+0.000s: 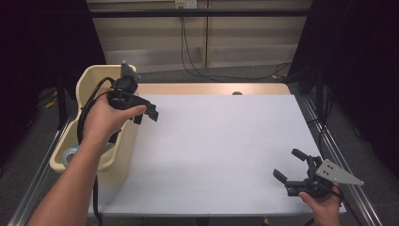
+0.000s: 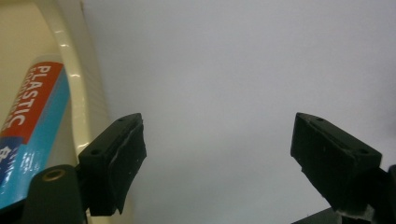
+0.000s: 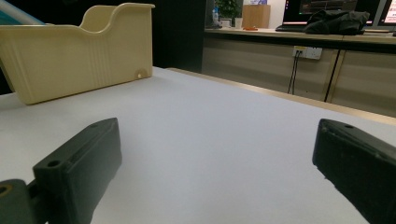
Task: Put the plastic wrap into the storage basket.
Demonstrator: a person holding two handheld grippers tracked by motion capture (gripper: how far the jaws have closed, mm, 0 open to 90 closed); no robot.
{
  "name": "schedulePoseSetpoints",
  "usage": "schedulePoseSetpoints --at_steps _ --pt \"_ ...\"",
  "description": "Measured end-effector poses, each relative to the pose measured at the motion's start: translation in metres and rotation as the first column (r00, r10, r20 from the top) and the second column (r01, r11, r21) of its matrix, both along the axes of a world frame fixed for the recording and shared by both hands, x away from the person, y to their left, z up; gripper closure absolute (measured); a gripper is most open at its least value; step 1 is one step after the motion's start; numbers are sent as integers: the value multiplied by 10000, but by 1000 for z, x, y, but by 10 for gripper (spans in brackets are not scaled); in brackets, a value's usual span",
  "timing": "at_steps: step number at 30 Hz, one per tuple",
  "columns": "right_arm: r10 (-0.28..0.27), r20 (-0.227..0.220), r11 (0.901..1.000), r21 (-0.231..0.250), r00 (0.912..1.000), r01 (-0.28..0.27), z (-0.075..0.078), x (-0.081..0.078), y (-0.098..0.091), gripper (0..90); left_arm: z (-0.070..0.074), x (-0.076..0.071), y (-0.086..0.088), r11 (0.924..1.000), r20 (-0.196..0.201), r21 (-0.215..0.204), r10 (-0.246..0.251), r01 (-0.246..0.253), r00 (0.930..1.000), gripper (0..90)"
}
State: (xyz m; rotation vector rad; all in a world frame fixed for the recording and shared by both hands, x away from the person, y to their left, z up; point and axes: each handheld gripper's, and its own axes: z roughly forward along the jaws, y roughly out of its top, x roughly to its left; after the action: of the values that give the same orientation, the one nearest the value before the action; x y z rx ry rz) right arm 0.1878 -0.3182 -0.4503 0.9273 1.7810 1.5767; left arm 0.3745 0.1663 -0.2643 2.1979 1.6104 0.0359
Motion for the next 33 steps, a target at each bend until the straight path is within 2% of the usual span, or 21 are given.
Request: schedulePoseSetpoints --at_steps 15,25,33 --pt "30 -11 10000 -7 10000 -30 0 1 0 11 -25 0 -18 9984 180 34 -563 562 9983 104" --pt "50 -16 10000 -15 10000 -50 0 1 0 11 -41 -3 -31 9947 121 264 -998 995 9949 77" --pt "53 -27 10000 -61 10000 -53 0 1 1 11 -59 -6 -35 9934 63 224 -1128 1126 9936 69"
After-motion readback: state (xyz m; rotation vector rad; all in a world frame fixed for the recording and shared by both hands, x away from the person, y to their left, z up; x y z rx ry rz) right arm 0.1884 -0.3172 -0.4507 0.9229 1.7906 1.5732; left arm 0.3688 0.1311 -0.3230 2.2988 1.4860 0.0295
